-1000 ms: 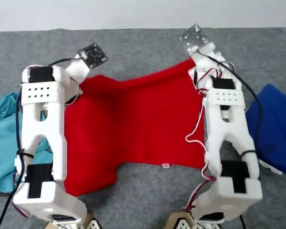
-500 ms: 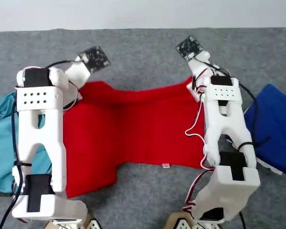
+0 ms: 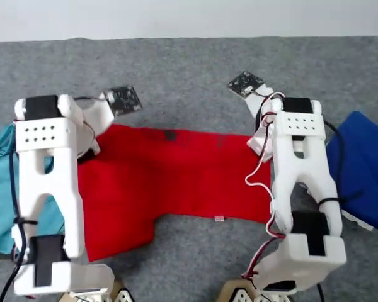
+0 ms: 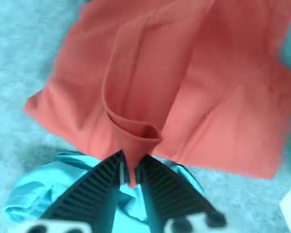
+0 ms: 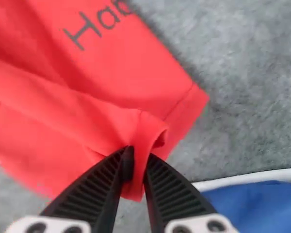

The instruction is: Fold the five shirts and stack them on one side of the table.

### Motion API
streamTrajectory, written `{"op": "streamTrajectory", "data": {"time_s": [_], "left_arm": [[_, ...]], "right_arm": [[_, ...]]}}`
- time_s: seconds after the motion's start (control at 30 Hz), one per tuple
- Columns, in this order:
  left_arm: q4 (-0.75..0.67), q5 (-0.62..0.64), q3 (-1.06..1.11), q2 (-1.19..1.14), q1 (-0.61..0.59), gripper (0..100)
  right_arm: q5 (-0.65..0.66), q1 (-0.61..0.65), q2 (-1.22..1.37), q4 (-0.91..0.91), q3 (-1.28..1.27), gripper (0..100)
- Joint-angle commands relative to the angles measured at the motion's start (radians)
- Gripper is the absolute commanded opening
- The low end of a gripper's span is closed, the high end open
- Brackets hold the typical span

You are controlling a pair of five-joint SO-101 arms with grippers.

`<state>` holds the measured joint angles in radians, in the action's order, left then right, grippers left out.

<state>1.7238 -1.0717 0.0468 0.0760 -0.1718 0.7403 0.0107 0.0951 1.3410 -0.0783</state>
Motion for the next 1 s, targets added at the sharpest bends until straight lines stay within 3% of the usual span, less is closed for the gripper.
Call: {"op": "streamTrajectory", "data": {"time_s": [0.0, 0.27, 0.47, 0.63, 0.73, 0.83, 0.97], "left_arm": [[0.032, -0.041, 0.114, 0.123, -0.002, 1], [0.031, -0.115, 0.389, 0.327, -0.029, 1], [0.029, -0.123, 0.452, 0.371, -0.032, 1], [0.028, -0.121, 0.450, 0.371, -0.081, 8], [0.026, -0.091, 0.443, 0.379, -0.135, 17], [0.028, -0.072, 0.409, 0.379, -0.176, 19], [0.029, -0.078, 0.355, 0.379, -0.215, 20]], "right_arm": [[0.017, 0.007, -0.111, 0.005, -0.083, 1.1], [0.018, 0.025, -0.271, -0.070, -0.345, 1.1], [0.018, 0.050, -0.329, -0.125, -0.456, 1.1], [0.020, 0.054, -0.338, -0.117, -0.462, 2.2], [0.015, 0.045, -0.340, -0.076, -0.439, 11.1], [-0.041, 0.048, -0.340, -0.004, -0.362, 18.4], [-0.084, 0.053, -0.340, 0.099, -0.222, 19.5]]}}
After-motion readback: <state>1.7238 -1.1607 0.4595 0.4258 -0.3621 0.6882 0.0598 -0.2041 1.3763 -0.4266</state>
